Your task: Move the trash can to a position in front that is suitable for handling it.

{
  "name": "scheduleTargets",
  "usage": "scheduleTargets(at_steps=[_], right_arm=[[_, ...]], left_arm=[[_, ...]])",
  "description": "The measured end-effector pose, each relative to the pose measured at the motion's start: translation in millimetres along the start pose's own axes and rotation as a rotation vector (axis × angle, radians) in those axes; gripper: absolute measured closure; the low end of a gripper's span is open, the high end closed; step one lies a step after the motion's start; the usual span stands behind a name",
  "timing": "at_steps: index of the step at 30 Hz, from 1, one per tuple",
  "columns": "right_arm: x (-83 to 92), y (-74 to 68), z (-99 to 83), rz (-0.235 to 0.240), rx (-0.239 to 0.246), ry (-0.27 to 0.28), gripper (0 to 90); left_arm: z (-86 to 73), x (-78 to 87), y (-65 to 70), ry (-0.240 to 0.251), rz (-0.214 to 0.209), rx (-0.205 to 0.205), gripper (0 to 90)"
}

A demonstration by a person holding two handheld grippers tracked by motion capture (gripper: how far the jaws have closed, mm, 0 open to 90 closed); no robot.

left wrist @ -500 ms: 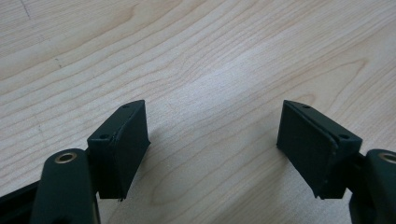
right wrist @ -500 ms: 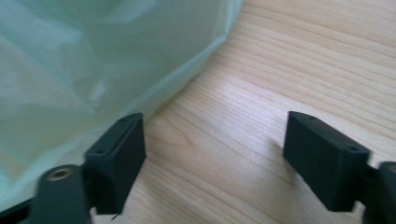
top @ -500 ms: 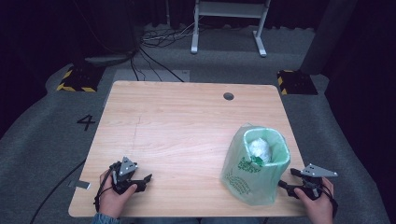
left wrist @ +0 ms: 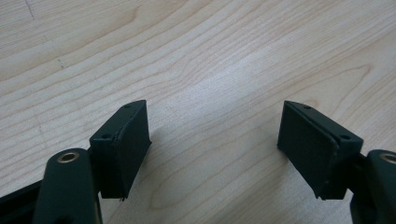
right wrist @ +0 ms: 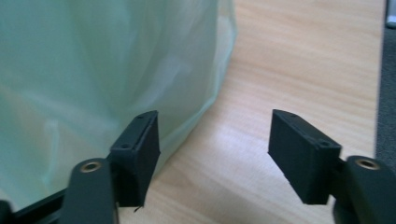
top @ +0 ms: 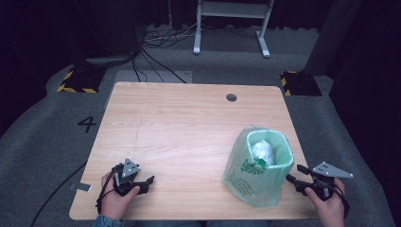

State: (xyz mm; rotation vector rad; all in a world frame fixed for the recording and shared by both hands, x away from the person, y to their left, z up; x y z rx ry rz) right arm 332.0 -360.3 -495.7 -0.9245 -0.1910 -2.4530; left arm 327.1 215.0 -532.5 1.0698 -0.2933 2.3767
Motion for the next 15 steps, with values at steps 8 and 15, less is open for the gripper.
scheduleTargets(at_steps=[8,15], right_arm=[[-5.9,-0.3,19.9,0.005,-0.012,0.038,33.5],[-25.5,-11.0,33.2,0.053,0.006,0.041,34.7]], left_arm=[[1.6,-0.6,3.2,0.011,0.001,0.008,30.0],[3.0,-2.0,8.6,0.006,-0.002,-0.014,29.8]])
Point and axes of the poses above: each handheld gripper's, and its own axes: x roughly backward along the jaws, z roughly out of its top, y roughly to its right, the point moved 4 cm from there along -x, roughly forward along the jaws, and after that the axes turned 5 degrees about -y, right-handed, at the moved point
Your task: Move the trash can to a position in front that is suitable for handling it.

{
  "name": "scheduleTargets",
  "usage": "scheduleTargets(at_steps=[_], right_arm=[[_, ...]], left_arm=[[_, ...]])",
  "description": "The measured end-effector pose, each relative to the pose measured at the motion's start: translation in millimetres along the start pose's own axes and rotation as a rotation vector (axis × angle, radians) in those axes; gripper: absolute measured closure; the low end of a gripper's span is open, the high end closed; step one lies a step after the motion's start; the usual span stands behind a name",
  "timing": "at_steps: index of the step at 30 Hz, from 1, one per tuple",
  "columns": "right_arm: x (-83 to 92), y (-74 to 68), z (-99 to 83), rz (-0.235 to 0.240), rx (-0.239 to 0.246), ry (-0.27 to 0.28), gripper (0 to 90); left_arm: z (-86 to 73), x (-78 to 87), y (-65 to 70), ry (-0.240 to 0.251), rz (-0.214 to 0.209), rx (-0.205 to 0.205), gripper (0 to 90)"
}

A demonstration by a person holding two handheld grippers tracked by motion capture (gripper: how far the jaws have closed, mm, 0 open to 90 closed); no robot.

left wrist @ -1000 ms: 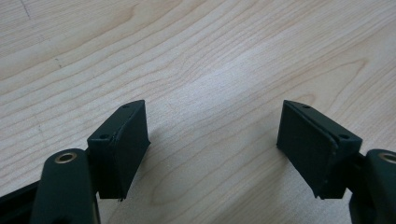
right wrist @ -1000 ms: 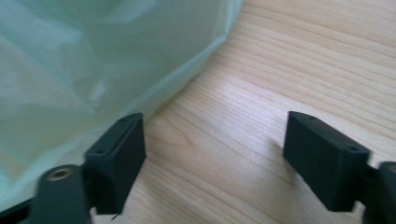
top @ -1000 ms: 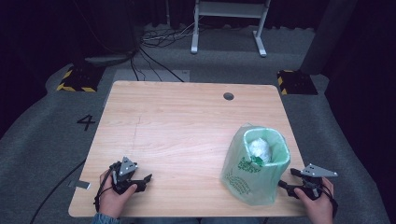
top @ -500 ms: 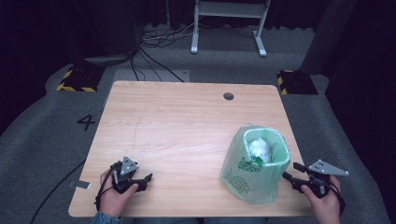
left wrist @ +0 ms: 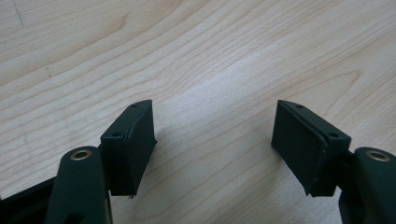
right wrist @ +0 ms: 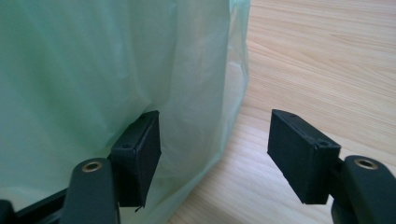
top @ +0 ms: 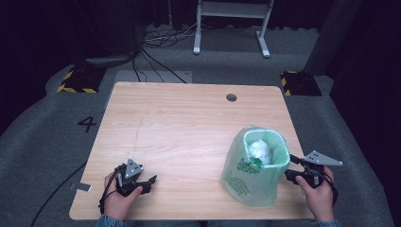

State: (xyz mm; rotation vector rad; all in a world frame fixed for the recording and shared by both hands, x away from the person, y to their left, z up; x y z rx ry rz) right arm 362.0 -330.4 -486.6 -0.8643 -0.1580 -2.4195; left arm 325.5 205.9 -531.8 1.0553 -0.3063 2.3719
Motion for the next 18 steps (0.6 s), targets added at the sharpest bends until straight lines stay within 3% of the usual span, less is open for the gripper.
scheduleTargets(at_steps=[3,11,15,18], right_arm=[[-8.8,-7.2,5.2,-0.001,0.015,-0.008,34.5],[-33.3,-46.3,20.5,0.053,0.082,-0.029,32.9],[-47.8,-59.3,27.2,0.090,0.098,-0.034,31.8],[-58.5,-67.3,32.5,0.100,0.113,-0.036,31.6]], left_arm=[[0.3,0.1,1.0,0.005,-0.003,-0.004,29.8],[1.4,-0.1,1.3,0.017,-0.005,-0.002,29.7],[3.8,-0.8,1.9,0.032,-0.016,0.011,29.7],[8.6,-2.6,2.4,0.045,-0.019,-0.002,29.7]])
Point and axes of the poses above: each handheld gripper's, and its own axes: x roughly backward along the jaws, z roughly out of its top, y roughly to its right, the point moved 4 cm from there along -x, roughly forward along the jaws, and after that the axes turned 5 degrees about -y, right-handed, at the moved point
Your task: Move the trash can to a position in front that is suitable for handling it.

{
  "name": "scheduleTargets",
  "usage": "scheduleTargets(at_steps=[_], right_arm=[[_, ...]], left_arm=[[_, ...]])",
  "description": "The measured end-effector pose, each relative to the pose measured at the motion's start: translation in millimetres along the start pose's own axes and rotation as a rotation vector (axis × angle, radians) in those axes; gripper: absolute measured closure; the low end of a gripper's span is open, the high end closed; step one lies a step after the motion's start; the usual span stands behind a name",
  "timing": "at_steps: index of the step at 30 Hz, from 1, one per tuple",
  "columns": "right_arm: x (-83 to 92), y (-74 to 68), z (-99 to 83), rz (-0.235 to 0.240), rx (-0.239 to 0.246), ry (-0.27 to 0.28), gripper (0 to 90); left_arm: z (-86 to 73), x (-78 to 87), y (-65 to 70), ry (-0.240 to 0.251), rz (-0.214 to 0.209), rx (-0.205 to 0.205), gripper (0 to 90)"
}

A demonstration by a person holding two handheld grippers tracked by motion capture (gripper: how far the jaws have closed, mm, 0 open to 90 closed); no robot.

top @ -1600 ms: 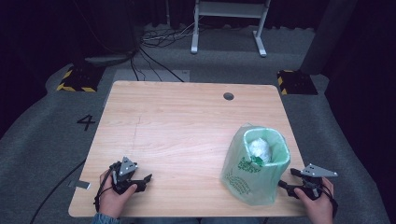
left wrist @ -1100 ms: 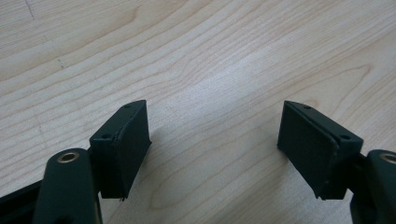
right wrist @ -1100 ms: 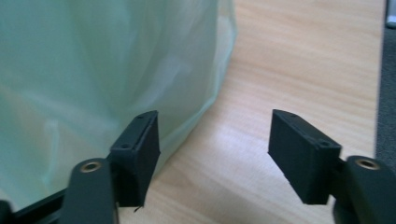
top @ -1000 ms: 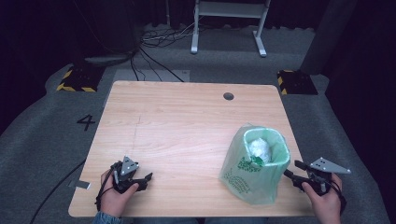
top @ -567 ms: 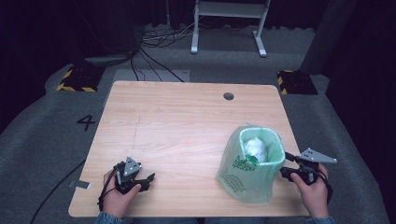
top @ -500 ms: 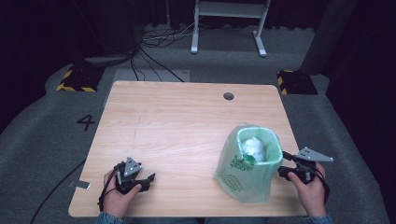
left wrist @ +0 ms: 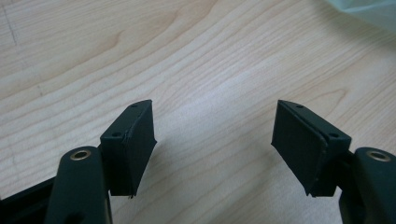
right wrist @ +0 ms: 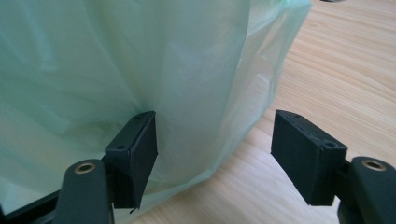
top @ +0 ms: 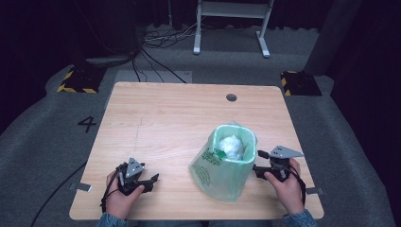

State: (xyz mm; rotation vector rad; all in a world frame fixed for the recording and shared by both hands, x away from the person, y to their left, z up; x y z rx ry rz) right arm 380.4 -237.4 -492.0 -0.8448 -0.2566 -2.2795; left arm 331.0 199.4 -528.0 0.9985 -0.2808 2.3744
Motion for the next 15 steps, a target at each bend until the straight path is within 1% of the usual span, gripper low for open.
scheduleTargets(at_steps=[1,2,3,5,8,10,12,14,15], right_arm=[[-3.7,-1.5,2.4,0.007,-0.001,0.002,31.3],[-7.6,-2.6,5.1,0.008,0.000,0.003,30.3],[-11.3,-3.2,7.9,0.006,0.005,0.002,29.7],[-18.3,-4.2,13.9,0.006,0.013,-0.001,29.7],[-26.9,-4.4,23.7,-0.007,0.031,-0.003,29.8],[-31.5,-2.7,30.1,-0.018,0.032,-0.006,29.8],[-35.5,-1.9,35.7,-0.020,0.028,-0.010,30.5],[-38.8,-4.5,39.8,-0.019,0.042,-0.015,31.4],[-40.4,-6.7,41.1,-0.015,0.048,-0.018,31.4]], left_arm=[[1.2,-0.5,0.3,0.000,0.000,-0.005,29.7],[2.3,-1.3,1.4,0.004,-0.007,-0.002,29.7],[3.4,-1.7,1.7,0.004,-0.008,-0.011,29.7],[5.2,-2.4,3.5,0.007,-0.013,-0.012,29.7],[7.7,-2.7,4.4,0.017,-0.014,-0.017,29.6],[10.0,-3.3,4.7,0.023,-0.015,-0.016,29.6],[14.3,-5.4,4.1,0.031,-0.013,0.001,29.6],[23.8,-9.0,1.8,0.058,-0.026,0.043,29.9],[30.1,-11.6,2.2,0.074,-0.034,0.052,29.9]])
Point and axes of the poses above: each handheld gripper's, and its own axes: x roughly backward along the jaws, z roughly out of its top, y roughly to its right, the point moved 4 cm from there along -x, roughly forward along the jaws, and after that the axes turned 5 degrees about -y, right-handed, at the moved point
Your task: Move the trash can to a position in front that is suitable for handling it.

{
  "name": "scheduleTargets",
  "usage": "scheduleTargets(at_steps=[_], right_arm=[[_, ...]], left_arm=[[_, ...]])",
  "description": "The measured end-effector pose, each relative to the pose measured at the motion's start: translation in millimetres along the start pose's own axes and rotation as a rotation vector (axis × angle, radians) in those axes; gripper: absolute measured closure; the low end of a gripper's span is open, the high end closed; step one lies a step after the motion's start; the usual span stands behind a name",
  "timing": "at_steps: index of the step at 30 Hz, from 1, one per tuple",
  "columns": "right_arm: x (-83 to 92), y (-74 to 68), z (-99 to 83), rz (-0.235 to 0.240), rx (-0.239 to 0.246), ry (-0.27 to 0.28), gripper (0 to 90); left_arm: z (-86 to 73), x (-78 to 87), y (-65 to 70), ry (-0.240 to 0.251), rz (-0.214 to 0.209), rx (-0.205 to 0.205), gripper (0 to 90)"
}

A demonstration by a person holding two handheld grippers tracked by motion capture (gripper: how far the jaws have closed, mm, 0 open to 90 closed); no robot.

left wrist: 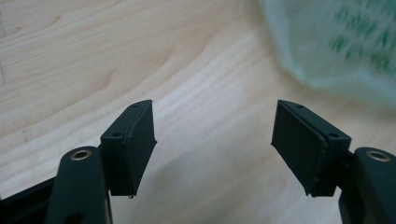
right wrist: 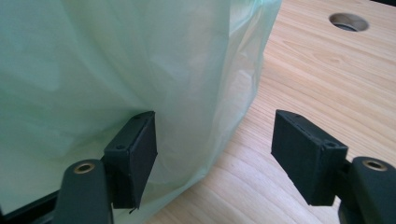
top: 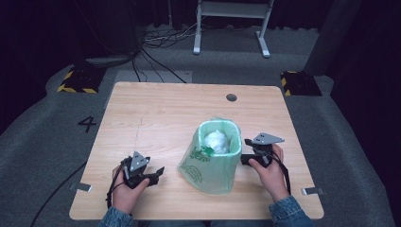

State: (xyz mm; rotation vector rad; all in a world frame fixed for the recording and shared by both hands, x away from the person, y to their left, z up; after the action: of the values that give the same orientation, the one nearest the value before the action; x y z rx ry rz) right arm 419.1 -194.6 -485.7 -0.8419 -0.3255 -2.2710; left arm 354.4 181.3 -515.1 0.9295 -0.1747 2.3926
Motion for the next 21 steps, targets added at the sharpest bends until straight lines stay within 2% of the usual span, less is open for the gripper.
scheduleTargets(at_steps=[3,6,7,10,11,13,14,17,19,21], right_arm=[[-3.5,-7.7,3.8,0.014,0.017,-0.003,31.4],[-8.4,-12.7,7.1,0.021,0.021,0.002,31.4],[-10.3,-13.8,8.1,0.023,0.020,0.002,31.3],[-15.7,-16.9,10.0,0.030,0.022,0.000,31.3],[-17.3,-18.4,10.4,0.035,0.023,0.002,31.3],[-19.0,-21.3,10.6,0.031,0.033,-0.005,33.9],[-19.0,-22.2,10.5,0.024,0.037,-0.007,34.5],[-17.6,-25.0,8.6,0.027,0.022,-0.002,40.2],[-16.0,-28.7,7.0,0.014,0.027,-0.004,41.2],[-12.1,-34.3,5.7,-0.004,0.044,-0.009,43.7]], left_arm=[[19.3,-10.9,6.5,0.008,0.003,-0.028,30.4],[40.7,-25.1,16.1,0.039,-0.021,-0.051,30.7],[47.1,-30.5,19.6,0.048,-0.034,-0.048,30.8],[60.1,-45.2,31.2,0.050,-0.059,-0.074,31.8],[62.4,-48.7,35.9,0.047,-0.071,-0.088,32.4],[64.6,-51.9,40.0,0.029,-0.023,-0.126,41.1],[64.7,-52.5,40.9,0.029,-0.019,-0.123,42.2],[62.5,-51.4,44.5,0.030,-0.056,-0.088,51.4],[60.6,-47.1,49.3,0.018,-0.057,-0.111,57.0],[57.9,-41.2,54.5,0.011,-0.047,-0.145,58.7]])
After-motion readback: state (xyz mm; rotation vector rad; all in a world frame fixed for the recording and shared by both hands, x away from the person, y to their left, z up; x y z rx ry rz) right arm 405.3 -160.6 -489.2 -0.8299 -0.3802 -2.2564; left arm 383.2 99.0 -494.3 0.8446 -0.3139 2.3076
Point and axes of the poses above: each handheld gripper's, and its own axes: x roughly backward along the jaws, z roughly out of its top, y roughly to its right, the point moved 4 cm from there along -x, roughly forward along the jaws, and after that the axes turned 5 degrees about -y, right-handed, at the moved point
